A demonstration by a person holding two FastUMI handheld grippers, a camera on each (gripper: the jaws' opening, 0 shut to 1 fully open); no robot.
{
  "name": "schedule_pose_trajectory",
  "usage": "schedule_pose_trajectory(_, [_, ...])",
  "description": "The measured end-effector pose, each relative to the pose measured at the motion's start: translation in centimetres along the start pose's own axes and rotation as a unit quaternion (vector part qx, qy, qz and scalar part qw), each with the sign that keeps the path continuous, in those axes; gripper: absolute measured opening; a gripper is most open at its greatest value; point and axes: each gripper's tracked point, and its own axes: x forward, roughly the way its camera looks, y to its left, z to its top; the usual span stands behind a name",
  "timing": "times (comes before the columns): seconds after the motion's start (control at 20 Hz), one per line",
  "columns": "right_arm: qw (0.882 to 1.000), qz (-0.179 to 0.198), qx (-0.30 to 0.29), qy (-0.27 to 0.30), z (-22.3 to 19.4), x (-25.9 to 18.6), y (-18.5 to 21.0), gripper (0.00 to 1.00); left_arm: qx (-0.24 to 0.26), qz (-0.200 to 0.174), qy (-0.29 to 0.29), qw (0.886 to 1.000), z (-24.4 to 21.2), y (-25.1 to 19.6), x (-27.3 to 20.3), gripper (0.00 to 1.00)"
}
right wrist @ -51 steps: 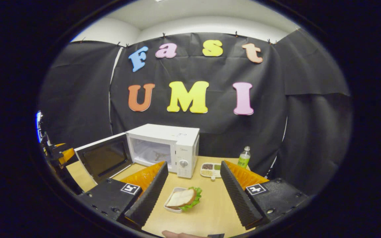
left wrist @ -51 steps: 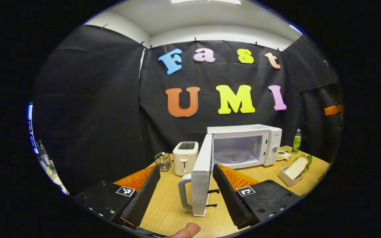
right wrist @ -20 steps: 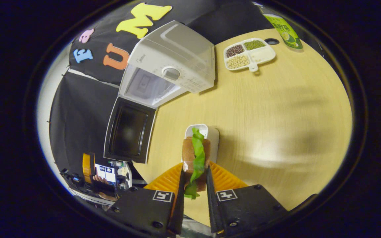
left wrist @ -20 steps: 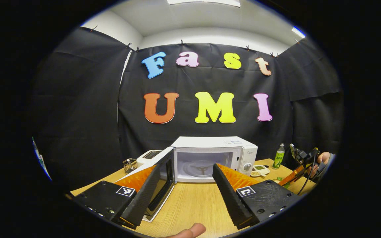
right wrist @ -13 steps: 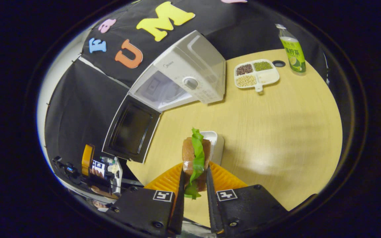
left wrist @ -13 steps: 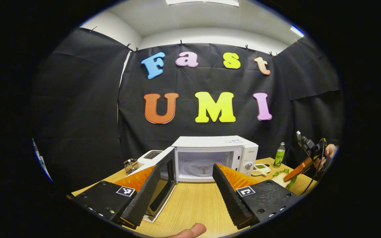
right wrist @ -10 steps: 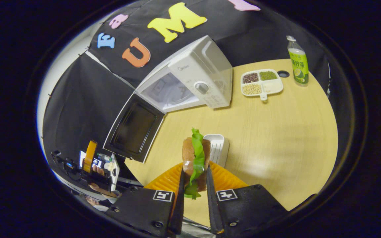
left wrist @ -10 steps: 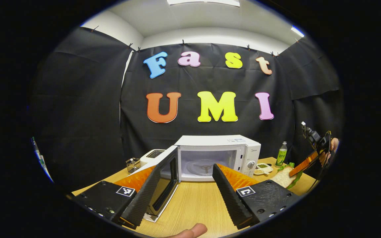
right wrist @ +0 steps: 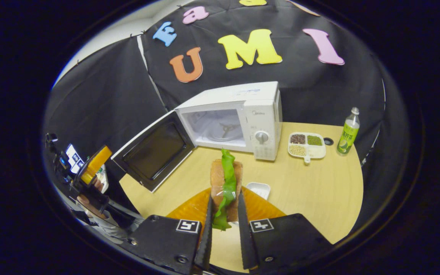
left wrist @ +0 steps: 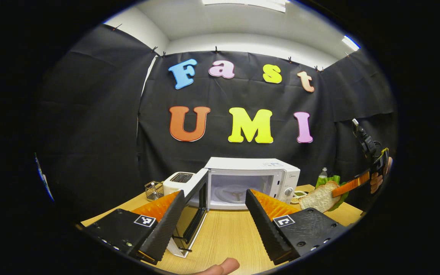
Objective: Open the microwave oven with the left hand, put the food in, and close the microwave oven.
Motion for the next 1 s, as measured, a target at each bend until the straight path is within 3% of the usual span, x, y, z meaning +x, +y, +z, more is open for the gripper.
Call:
schedule_pose_trajectory(0.25, [0.996, -0.055, -0.063, -0.020, 0.5, 3.1, 2.2, 0.35, 0.000, -0.009, -0.004, 1.000, -0.2, 0.8, -0.9, 0.95])
schedule_pose_trajectory(0.45, [0.992, -0.100, -0.062, -0.041, 1.8, 6.0, 2.9, 0.35, -0.030, -0.030, 0.013, 0.999, -1.0, -0.6, -2.1, 0.95])
schedule_pose_trajectory(0.55, [0.989, -0.120, -0.061, -0.063, 2.7, 7.8, 3.1, 0.35, -0.021, -0.027, 0.006, 0.999, -0.5, -0.1, -2.6, 0.95])
schedule_pose_trajectory(0.6, [0.987, -0.129, -0.060, -0.075, 3.2, 8.6, 3.1, 0.35, -0.015, -0.020, 0.002, 1.000, -0.5, 0.4, -2.7, 0.84])
schedule_pose_trajectory(0.65, [0.985, -0.134, -0.063, -0.088, 3.8, 9.5, 3.0, 0.35, -0.012, -0.014, 0.001, 1.000, -0.5, 0.8, -2.8, 0.95])
schedule_pose_trajectory(0.8, [0.980, -0.148, -0.065, -0.117, 5.0, 12.2, 3.0, 0.35, -0.012, -0.010, 0.009, 1.000, -1.2, 0.6, -3.2, 0.95])
schedule_pose_trajectory(0.85, [0.979, -0.151, -0.064, -0.122, 5.3, 13.1, 3.0, 0.35, -0.010, -0.008, 0.012, 1.000, -1.5, 0.7, -3.2, 0.84])
schedule_pose_trajectory(0.9, [0.978, -0.153, -0.062, -0.129, 5.7, 14.1, 3.2, 0.35, -0.007, -0.006, 0.015, 1.000, -1.9, 0.8, -3.3, 0.95])
schedule_pose_trajectory(1.0, [0.975, -0.158, -0.058, -0.148, 6.6, 15.7, 3.7, 0.35, -0.002, 0.000, 0.020, 1.000, -2.4, 1.1, -3.4, 0.95])
